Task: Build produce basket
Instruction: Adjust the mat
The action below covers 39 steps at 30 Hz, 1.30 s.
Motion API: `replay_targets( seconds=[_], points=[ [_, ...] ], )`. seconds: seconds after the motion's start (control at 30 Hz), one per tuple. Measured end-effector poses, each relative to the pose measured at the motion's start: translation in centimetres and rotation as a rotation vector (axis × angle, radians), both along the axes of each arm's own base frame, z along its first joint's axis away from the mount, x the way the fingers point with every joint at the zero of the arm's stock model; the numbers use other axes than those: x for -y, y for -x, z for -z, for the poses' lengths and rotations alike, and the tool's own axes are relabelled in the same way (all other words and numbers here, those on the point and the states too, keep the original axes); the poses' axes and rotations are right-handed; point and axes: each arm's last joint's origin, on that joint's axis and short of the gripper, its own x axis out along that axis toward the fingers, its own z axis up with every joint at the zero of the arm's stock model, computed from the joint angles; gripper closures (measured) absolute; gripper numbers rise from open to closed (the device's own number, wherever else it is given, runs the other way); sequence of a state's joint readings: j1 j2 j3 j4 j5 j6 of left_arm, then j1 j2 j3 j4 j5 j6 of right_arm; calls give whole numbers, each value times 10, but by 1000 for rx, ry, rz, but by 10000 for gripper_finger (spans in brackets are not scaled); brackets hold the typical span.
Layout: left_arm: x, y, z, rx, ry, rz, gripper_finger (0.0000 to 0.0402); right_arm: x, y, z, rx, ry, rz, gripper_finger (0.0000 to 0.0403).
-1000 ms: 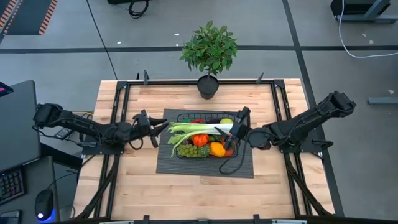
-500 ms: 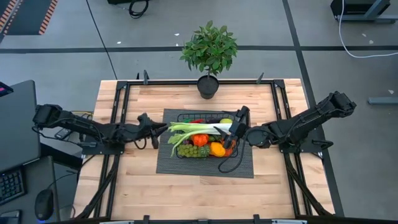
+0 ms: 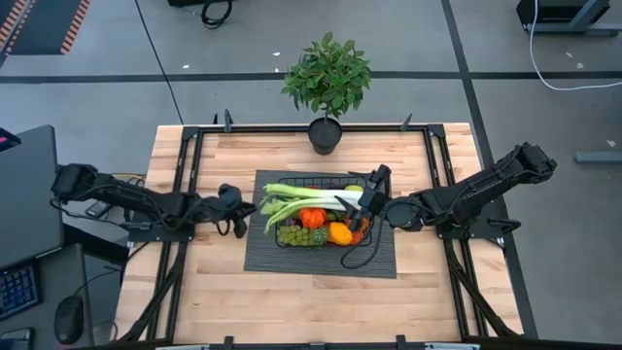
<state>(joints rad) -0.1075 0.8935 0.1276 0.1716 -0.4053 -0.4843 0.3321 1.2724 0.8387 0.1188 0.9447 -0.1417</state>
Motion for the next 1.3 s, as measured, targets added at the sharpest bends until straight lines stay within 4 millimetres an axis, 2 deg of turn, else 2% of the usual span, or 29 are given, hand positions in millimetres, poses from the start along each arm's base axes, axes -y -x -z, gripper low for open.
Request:
replay_targets(
  seconds=[0.17, 0.43, 0.7, 1.3],
  points=[
    [3, -2, 12, -69, 36, -12, 351, 0, 0, 0, -3, 7, 3, 54],
    [11, -17, 28, -62, 56, 9, 353, 0, 0, 0, -6, 11, 5, 54],
    [13, -22, 49, -122, 101, -46, 353, 0, 0, 0, -6, 11, 5, 54],
    [28, -22, 53, -96, 164, -16, 360, 0, 0, 0, -12, 13, 5, 54]
  ],
)
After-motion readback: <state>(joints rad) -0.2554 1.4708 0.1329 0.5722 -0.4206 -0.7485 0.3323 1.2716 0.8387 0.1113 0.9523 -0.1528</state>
